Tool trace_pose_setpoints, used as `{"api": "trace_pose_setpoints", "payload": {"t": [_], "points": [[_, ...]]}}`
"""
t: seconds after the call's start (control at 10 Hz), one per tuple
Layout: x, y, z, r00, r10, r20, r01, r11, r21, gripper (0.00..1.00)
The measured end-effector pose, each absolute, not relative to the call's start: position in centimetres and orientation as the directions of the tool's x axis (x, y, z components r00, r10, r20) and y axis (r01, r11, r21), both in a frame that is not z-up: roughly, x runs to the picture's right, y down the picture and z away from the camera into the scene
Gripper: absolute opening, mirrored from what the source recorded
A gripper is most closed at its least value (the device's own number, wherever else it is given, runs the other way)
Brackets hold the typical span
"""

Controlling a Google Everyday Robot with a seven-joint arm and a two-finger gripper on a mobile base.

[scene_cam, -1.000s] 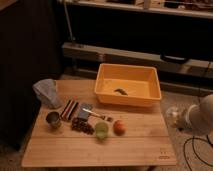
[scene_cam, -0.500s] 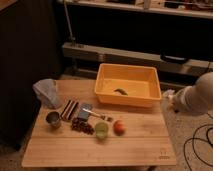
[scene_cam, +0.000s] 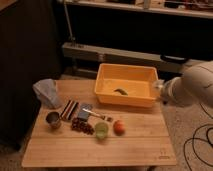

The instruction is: Wipe tray with brush

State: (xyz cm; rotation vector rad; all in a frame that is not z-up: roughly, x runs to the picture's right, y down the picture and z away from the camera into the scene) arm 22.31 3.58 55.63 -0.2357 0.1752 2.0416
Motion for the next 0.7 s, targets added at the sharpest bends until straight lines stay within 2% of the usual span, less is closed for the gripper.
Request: {"api": "trace_pose_setpoints", "payload": {"t": [0.3,0.7], "points": [[21.9,3.4,56.3,-0.429,0.848,-0.31,-0.871,-0.479,-0.106,0.0],[20.7,3.4,57.4,-0.391,0.858,-0.333,-0.874,-0.459,-0.156,0.0]]}}
